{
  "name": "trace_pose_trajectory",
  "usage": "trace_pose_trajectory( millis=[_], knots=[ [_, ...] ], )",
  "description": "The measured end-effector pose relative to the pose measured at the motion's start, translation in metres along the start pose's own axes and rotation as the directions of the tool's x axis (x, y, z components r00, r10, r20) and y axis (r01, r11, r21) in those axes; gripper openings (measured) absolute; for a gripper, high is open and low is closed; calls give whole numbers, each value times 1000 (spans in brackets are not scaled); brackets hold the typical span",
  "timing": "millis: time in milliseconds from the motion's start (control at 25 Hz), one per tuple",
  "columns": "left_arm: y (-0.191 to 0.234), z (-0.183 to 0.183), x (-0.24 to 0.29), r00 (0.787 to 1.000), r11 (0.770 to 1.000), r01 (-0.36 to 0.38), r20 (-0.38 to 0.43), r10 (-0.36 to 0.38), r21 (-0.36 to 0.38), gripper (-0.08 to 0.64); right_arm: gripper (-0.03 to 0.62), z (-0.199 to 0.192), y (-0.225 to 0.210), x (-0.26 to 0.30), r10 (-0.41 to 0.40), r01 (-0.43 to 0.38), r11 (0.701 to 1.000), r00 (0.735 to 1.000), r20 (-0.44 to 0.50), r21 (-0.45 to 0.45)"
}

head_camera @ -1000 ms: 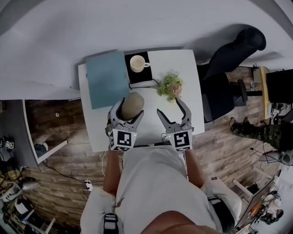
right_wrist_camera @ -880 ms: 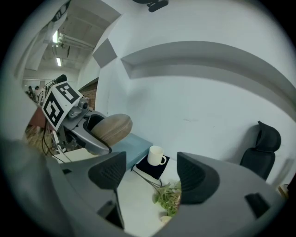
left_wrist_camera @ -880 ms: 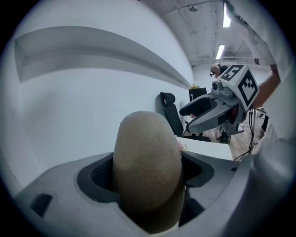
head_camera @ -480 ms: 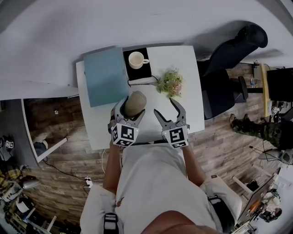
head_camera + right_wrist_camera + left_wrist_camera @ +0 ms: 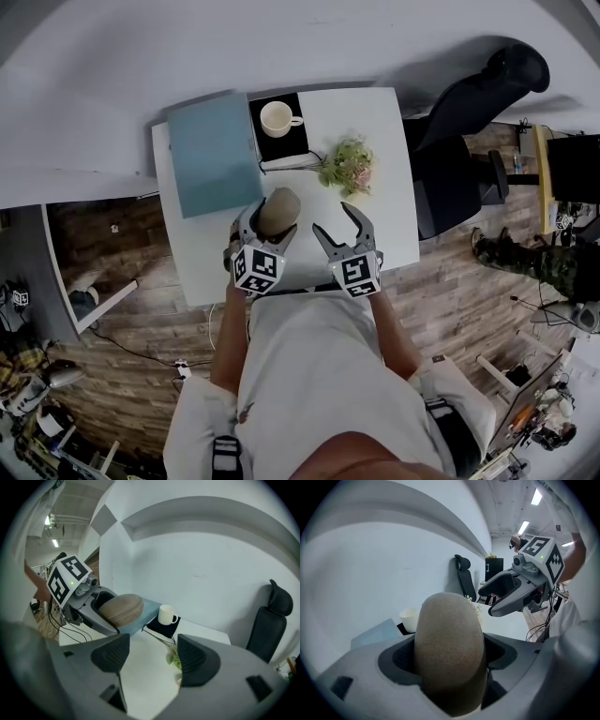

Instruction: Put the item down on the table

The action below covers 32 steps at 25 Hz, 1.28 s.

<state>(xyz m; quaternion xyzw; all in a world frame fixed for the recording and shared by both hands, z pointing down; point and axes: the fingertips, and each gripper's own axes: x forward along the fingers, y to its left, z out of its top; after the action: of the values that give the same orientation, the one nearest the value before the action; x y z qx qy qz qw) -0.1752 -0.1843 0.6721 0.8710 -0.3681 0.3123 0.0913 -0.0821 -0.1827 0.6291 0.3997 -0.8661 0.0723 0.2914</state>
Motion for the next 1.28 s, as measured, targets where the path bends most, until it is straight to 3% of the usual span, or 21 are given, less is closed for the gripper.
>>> trace_pose_trajectory(
  millis=[520,1280],
  knots=[
    [-14,-33,27,994,998,59,-91,-60,-9,402,311,-38,5,16,33,-33,999,994,-104,4],
    [-33,-83,67,964,993,118,-234,-122,-32,402,302,-76,14,37,94,-93,996,977,-192,12]
  ],
)
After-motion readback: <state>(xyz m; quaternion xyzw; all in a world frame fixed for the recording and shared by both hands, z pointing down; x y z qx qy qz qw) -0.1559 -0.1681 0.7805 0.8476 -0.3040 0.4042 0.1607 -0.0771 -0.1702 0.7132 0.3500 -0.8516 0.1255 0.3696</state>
